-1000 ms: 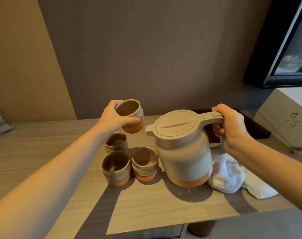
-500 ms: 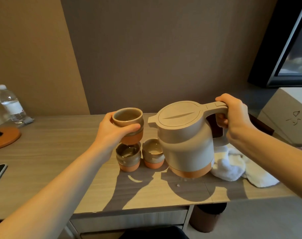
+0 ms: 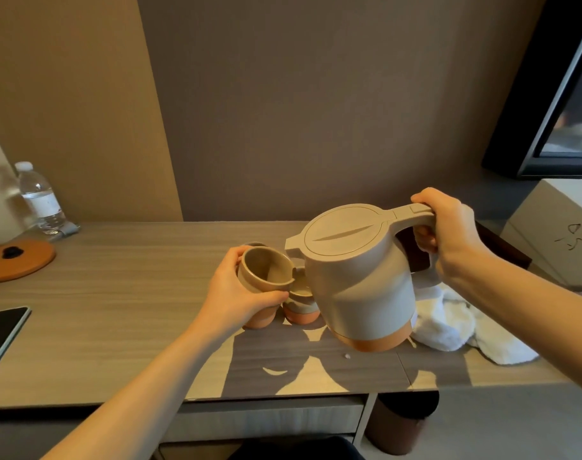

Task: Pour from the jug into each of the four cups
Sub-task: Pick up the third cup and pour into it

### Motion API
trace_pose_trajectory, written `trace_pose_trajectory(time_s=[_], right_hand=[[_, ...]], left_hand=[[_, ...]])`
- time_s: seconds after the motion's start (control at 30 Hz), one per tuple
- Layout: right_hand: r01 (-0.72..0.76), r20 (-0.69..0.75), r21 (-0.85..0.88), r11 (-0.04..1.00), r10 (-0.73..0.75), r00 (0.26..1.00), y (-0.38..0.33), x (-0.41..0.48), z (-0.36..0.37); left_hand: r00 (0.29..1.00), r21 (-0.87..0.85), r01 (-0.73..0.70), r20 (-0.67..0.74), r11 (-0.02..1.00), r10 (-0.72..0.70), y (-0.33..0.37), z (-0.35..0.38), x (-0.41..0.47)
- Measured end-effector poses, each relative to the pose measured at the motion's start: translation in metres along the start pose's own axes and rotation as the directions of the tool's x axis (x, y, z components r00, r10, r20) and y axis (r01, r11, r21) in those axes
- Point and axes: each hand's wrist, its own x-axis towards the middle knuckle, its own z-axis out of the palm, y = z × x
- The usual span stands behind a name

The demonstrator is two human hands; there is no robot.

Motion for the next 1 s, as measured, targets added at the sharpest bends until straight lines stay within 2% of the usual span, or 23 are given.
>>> trace_pose_trajectory(time_s=[0.3,1.0], right_hand=[[0.041,0.049,-0.060,0.997,-0.039,0.998,0.011,-0.002,-0.001],[0.107,0.091,-0.253,0.962,-0.086,0.992,0.017,-0.007,0.001]], left_hand=[[0.989,0.272,-0.149,0.034,0.951,0.145,-0.006,0.008,-0.002],[0.981,0.299,-0.191,0.093,0.935,0.171,-0.021,0.019,-0.009]])
